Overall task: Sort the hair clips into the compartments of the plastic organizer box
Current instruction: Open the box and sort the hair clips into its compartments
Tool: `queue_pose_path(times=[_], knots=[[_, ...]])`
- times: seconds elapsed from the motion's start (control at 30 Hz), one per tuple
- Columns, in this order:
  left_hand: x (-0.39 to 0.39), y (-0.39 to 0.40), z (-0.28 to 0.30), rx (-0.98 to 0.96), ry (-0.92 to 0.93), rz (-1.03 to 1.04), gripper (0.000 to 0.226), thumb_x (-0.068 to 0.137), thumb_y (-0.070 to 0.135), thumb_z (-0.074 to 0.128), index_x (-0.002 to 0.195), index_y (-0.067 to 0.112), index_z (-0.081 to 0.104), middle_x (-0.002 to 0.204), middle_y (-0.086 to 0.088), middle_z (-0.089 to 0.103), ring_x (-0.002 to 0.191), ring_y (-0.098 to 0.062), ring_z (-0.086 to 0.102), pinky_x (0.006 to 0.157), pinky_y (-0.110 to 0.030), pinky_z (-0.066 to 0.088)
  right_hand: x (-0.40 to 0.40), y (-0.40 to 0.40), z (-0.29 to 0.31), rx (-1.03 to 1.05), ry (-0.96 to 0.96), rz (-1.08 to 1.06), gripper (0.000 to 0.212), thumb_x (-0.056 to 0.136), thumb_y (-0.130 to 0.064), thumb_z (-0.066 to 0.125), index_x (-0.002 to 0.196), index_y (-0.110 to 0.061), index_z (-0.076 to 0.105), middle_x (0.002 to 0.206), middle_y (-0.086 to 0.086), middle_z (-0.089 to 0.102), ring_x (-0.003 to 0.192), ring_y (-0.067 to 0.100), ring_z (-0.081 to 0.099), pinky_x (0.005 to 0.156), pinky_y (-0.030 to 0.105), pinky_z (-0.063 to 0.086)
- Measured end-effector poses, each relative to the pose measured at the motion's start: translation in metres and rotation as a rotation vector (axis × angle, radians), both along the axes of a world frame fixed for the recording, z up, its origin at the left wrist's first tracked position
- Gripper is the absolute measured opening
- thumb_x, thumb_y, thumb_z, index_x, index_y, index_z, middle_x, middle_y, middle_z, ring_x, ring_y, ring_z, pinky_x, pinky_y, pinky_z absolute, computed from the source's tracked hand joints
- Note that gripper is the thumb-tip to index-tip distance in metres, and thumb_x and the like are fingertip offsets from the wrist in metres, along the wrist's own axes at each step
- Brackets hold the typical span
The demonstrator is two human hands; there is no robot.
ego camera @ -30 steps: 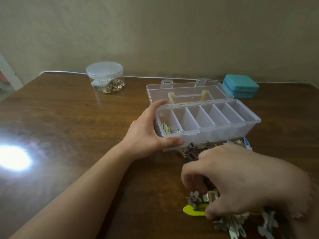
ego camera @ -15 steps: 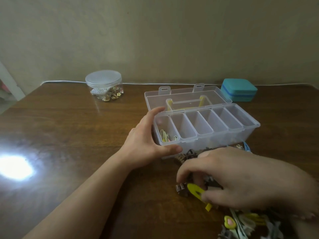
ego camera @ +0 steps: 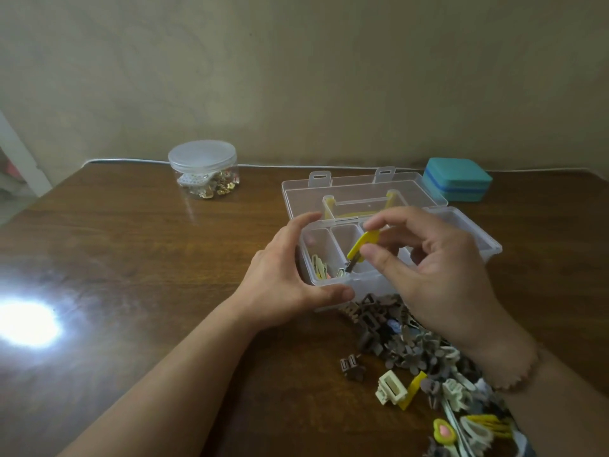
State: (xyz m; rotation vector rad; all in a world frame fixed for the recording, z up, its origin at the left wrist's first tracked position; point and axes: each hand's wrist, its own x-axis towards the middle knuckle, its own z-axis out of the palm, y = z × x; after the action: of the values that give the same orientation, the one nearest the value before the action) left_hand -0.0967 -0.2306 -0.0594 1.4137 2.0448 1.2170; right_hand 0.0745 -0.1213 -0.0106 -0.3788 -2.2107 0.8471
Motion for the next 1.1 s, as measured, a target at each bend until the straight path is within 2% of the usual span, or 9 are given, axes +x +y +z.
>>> queue_pose_path(times=[0.1,0.23,0.4,0.53,0.7,0.8,0.87,0.97,1.1], knots=[[0.000,0.000,-0.001,0.002,0.000,-0.002,0.106,0.052,0.071,0.079,0.141,0.055,0.023,0.146,0.022,0.038,0.132,-0.007,0.043,0.110,-0.050,0.039,-0.003,-0.001,-0.003,0.077,-0.065,-0.020,0.016,0.082,-0.031,0.068,0.097,-0.030,0.065,0.078,-0.016,0.069,0.079,0.004,0.065,0.068,0.011,0.047],[-0.001,0.001,-0.001,0.006,0.000,0.001,0.106,0.052,0.072,0.079,0.140,0.057,0.023,0.147,0.020,0.039,0.132,-0.008,0.044,0.110,-0.051,0.038,-0.005,-0.001,-0.006,0.313,-0.054,-0.087,0.014,0.083,-0.034,0.065,0.095,-0.030,0.072,0.081,-0.007,0.068,0.076,0.011,0.062,0.061,0.038,0.054],[0.000,0.001,-0.001,0.002,0.009,0.011,0.107,0.051,0.074,0.078,0.140,0.057,0.022,0.146,0.020,0.040,0.132,-0.008,0.044,0.110,-0.051,0.038,-0.004,-0.001,-0.002,0.262,0.056,-0.035,0.014,0.082,-0.024,0.070,0.095,-0.024,0.075,0.097,-0.011,0.069,0.096,0.011,0.061,0.076,0.027,0.051],[0.000,0.001,-0.001,0.005,0.015,0.009,0.107,0.051,0.074,0.079,0.141,0.056,0.022,0.147,0.019,0.041,0.132,-0.007,0.044,0.110,-0.051,0.037,-0.006,-0.001,-0.003,0.321,0.028,-0.001,0.015,0.084,-0.025,0.071,0.097,-0.022,0.076,0.087,-0.008,0.064,0.086,0.017,0.056,0.071,0.035,0.049],[0.000,0.000,-0.001,0.020,0.010,-0.010,0.108,0.051,0.078,0.075,0.142,0.053,0.023,0.148,0.017,0.040,0.133,-0.008,0.043,0.110,-0.051,0.038,-0.004,0.000,-0.004,0.448,-0.238,0.029,0.032,0.087,-0.040,0.057,0.116,-0.032,0.067,0.099,-0.017,0.067,0.096,0.012,0.053,0.078,0.039,0.048],[-0.001,0.001,0.000,0.009,0.007,-0.005,0.108,0.051,0.073,0.078,0.142,0.053,0.023,0.148,0.017,0.040,0.133,-0.008,0.042,0.112,-0.051,0.036,0.009,-0.001,0.013,0.332,-0.277,0.144,0.021,0.084,-0.036,0.058,0.103,-0.036,0.069,0.085,-0.020,0.064,0.088,0.007,0.056,0.072,0.028,0.048],[-0.001,0.001,0.000,0.005,0.010,-0.001,0.108,0.051,0.073,0.078,0.142,0.053,0.023,0.146,0.019,0.040,0.132,-0.007,0.043,0.112,-0.051,0.036,0.021,0.000,0.031,0.209,-0.484,0.304,0.012,0.083,-0.031,0.064,0.089,-0.039,0.070,0.077,-0.020,0.063,0.079,0.006,0.060,0.064,0.023,0.049],[-0.001,0.000,0.000,-0.007,0.004,0.003,0.107,0.051,0.072,0.079,0.142,0.054,0.023,0.139,0.026,0.038,0.131,-0.005,0.042,0.112,-0.051,0.037,0.034,-0.004,0.043,0.247,-0.990,0.479,0.024,0.080,-0.041,0.068,0.102,-0.047,0.062,0.082,-0.016,0.060,0.078,0.002,0.058,0.064,0.026,0.049],[-0.001,0.000,0.001,-0.015,0.004,-0.004,0.108,0.051,0.072,0.078,0.142,0.054,0.023,0.137,0.028,0.036,0.131,-0.005,0.041,0.111,-0.051,0.037,0.035,-0.014,0.043,0.442,-1.176,0.400,0.032,0.075,-0.048,0.068,0.104,-0.045,0.053,0.079,-0.023,0.053,0.072,-0.003,0.049,0.061,0.020,0.039]])
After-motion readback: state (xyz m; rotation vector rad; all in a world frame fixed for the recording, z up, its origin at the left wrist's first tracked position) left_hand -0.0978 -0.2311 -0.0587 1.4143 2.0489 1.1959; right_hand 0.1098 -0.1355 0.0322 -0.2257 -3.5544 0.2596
